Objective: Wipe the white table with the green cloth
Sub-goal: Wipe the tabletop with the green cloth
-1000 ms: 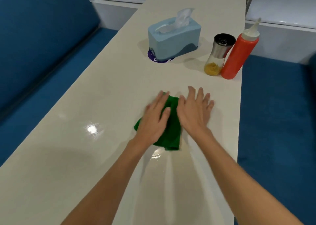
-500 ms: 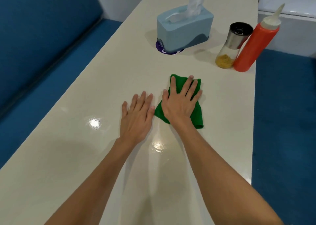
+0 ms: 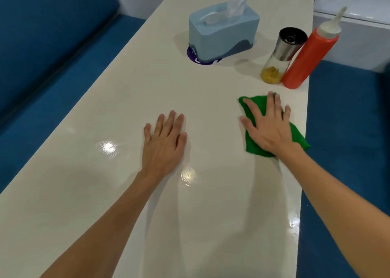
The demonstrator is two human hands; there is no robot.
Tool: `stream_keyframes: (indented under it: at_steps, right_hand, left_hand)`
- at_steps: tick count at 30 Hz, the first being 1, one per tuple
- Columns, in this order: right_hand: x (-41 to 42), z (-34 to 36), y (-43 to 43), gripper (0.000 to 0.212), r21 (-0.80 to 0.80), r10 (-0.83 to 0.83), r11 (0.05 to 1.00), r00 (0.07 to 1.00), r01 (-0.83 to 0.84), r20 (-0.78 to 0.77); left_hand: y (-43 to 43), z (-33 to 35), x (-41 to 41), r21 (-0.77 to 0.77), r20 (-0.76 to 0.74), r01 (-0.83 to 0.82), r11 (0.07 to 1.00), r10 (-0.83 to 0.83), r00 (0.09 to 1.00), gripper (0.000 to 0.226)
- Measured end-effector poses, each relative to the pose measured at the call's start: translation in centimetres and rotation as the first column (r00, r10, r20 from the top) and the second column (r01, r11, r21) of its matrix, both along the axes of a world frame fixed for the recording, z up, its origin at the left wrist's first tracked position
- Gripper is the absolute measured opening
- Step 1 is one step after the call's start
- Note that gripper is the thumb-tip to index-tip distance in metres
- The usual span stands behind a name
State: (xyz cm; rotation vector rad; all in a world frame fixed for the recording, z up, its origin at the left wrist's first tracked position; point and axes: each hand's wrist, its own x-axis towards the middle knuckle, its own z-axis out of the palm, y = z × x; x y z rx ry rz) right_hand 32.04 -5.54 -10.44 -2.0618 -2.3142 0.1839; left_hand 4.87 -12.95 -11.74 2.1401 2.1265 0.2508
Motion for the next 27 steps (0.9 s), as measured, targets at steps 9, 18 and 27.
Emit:
stream_keyframes:
  at_steps: [9,18,27]
  right_hand:
    - [-4.7,-0.1,-5.3,0.051,0.02,0.388,0.922,0.922,-0.387,-0.01]
    - [7.9,0.7,-2.1,0.048,-0.043,0.392,0.92,0.919,-0.39,0.046]
    - [-0.7,-0.1,0.7,0.053,-0.005,0.059,0.998,0.998,-0.059,-0.004]
  left_hand:
    - [-0.3,0.1,-0.3,0.0,0.011,0.004,1.0,-0.004,1.0,0.055]
    - [-0.3,0.2,0.1,0.016,-0.001,-0.002,1.0,0.002,1.0,0.054]
    - [-0.2,0.5,0.1,-0.013,0.012,-0.014,1.0,0.014,1.0,0.054]
